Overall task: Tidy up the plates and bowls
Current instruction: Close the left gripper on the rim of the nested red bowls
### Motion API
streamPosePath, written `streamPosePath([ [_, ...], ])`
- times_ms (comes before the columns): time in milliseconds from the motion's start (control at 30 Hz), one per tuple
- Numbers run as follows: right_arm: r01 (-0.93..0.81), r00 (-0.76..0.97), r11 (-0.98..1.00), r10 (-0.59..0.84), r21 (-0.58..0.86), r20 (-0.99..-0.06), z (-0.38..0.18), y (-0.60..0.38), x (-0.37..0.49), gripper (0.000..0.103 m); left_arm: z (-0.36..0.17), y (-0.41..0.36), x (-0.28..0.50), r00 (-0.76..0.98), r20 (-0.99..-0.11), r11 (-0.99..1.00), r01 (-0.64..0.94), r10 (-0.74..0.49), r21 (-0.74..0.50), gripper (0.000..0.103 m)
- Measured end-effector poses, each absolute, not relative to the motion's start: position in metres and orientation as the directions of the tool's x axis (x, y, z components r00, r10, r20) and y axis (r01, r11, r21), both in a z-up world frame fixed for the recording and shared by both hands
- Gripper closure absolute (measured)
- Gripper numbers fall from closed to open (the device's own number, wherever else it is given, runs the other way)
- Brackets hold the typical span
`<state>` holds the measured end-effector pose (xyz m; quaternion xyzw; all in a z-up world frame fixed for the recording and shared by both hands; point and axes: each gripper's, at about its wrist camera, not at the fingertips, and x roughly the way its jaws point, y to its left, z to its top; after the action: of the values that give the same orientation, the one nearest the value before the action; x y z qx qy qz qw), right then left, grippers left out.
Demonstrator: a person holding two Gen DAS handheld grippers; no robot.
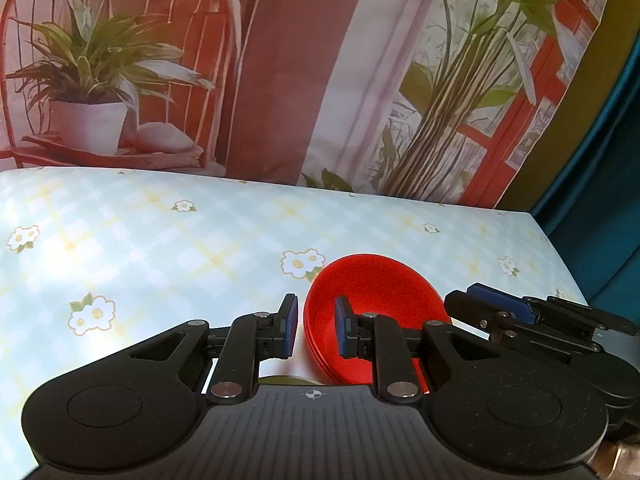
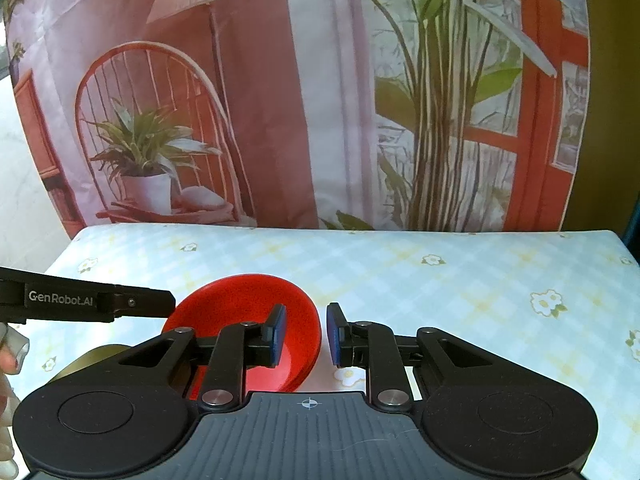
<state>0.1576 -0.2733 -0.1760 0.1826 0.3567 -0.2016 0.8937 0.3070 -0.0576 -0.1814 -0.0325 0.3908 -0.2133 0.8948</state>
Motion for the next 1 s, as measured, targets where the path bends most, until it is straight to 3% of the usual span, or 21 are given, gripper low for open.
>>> streamPosePath([
  [700,0.504,0.656,0.84,-0.219,0.203,-0.722,-0.185,-0.278,0.157,0.081,-0.19,-0.061,0.313,0.59,-0.704,0.913,0.338,-0.395,-0.229,0.081],
  [800,0.506,0.652,0.838,-0.215,0.207,-0.727,-0.189,-0.278,0.158,0.081,-0.194,-0.063,0.314,0.584,-0.709,0.912,0.341,-0.396,-0.229,0.071],
  [1000,0.505,0.644,0.836,-0.199,0.215,-0.739,-0.198,-0.277,0.161,0.081,-0.201,-0.066,0.315,0.567,-0.717,0.906,0.349,-0.407,-0.238,0.07],
])
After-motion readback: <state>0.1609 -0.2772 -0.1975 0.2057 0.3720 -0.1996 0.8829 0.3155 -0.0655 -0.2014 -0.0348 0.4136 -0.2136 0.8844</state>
